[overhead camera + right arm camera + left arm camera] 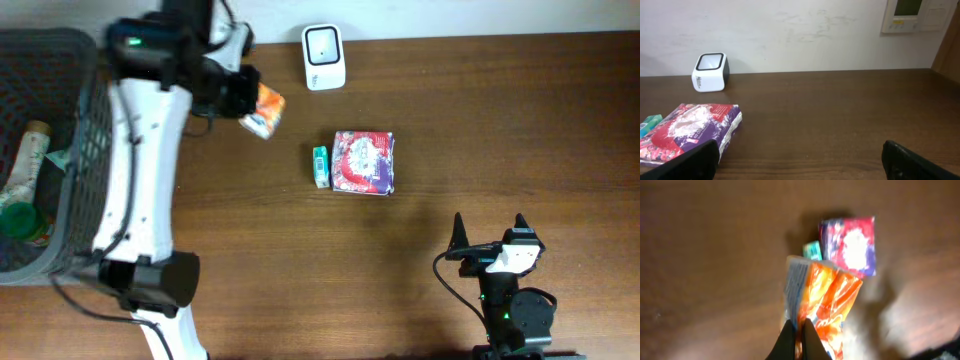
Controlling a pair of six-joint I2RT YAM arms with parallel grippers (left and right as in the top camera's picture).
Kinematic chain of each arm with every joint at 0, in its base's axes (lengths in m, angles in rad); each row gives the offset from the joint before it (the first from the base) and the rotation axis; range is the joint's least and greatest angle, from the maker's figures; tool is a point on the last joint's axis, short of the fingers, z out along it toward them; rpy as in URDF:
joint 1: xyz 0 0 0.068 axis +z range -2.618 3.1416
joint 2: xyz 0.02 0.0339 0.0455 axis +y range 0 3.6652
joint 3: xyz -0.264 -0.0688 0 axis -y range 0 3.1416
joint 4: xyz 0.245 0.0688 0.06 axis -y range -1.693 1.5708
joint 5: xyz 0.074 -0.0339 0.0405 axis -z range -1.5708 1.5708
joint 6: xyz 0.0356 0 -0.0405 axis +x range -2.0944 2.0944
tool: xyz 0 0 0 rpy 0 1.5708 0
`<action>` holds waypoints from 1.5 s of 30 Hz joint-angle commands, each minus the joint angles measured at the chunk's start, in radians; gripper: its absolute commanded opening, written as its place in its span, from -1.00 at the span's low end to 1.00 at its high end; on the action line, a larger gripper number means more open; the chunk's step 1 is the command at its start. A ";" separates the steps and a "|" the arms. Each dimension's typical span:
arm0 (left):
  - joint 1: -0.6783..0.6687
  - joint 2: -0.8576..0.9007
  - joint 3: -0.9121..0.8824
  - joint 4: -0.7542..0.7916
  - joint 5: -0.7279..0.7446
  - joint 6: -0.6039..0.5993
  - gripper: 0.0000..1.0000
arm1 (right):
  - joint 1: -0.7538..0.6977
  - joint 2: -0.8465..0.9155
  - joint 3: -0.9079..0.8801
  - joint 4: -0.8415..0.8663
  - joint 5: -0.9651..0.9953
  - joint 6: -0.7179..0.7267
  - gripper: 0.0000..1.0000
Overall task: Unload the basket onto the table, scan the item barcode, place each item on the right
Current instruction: 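Place the orange pack beside the green item and release, then reach the left gripper back into the basket toward the green tissue pack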
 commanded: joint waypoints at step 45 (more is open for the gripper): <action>0.769 -0.400 -0.355 0.554 -0.145 -0.054 0.86 | -0.006 -0.006 -0.009 -0.003 0.002 0.005 0.97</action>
